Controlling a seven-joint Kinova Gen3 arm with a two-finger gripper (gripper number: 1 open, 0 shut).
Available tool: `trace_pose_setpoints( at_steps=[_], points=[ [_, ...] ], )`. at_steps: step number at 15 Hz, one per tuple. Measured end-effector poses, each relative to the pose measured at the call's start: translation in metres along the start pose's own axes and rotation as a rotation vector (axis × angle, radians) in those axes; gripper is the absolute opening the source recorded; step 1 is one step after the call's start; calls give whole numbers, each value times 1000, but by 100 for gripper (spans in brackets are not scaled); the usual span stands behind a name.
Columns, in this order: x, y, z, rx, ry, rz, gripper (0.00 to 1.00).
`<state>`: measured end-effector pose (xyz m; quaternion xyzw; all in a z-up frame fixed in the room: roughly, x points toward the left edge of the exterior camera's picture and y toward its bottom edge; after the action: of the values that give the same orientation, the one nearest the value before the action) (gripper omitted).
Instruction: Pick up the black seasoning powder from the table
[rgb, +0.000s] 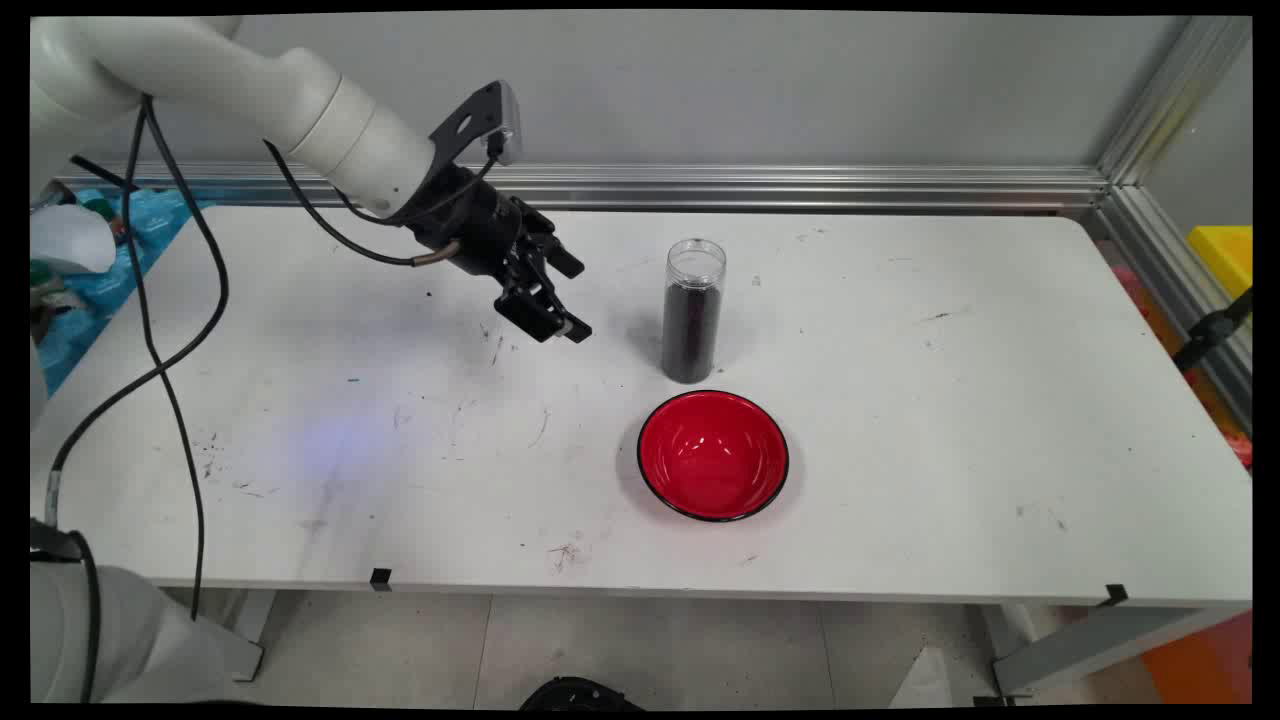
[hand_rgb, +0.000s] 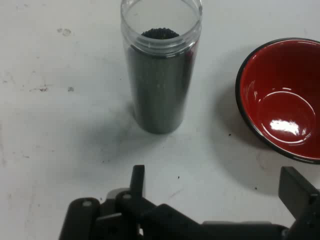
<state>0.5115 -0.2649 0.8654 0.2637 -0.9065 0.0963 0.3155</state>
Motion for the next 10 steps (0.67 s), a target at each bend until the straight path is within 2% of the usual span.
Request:
trace_pose_setpoints(
  at_steps=[10],
  points=[
    [2, -3, 7, 1, 8, -1, 100]
  ],
)
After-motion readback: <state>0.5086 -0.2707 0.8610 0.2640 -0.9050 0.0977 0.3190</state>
